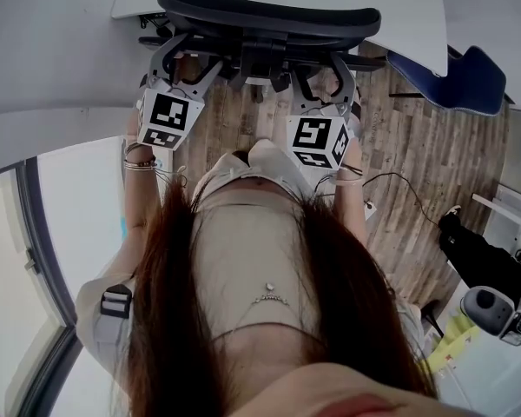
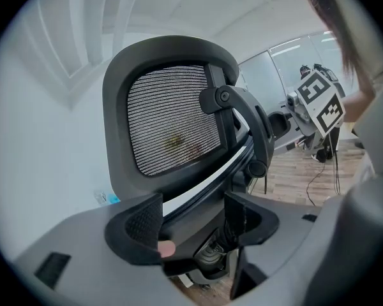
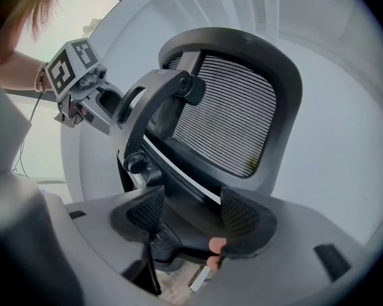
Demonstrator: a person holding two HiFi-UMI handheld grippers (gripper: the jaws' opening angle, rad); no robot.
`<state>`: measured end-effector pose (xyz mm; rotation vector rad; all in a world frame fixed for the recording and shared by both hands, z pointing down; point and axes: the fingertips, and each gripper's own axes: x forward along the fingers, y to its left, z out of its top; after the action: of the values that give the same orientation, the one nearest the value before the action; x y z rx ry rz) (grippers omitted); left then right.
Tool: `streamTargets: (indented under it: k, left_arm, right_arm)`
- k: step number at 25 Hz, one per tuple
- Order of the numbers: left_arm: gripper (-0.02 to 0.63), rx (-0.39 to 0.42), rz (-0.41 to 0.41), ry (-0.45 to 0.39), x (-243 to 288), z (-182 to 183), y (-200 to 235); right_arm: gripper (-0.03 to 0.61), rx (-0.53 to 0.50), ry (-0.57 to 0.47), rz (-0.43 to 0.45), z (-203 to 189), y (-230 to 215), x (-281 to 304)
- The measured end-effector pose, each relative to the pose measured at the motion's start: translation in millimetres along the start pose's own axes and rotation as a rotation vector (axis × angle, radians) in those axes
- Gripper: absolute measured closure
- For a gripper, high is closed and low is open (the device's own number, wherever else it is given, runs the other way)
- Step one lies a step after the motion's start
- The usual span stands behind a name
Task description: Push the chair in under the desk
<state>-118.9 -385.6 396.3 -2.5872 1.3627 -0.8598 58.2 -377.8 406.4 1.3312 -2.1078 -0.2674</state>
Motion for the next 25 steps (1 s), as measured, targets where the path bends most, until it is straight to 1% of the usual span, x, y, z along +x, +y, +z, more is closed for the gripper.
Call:
streamTargets:
  k: [16, 25]
  left_arm:
    - [0.325, 0.003, 0.012, -0.002, 5, 3, 4]
    - [0.324, -0.007, 0.020, 0.013, 29, 8, 16]
  right_arm:
    - [0.302, -0.004, -0.026, -0.002, 2, -5, 6]
    - [0.304, -0.005, -0.032, 0.018, 3, -20, 30]
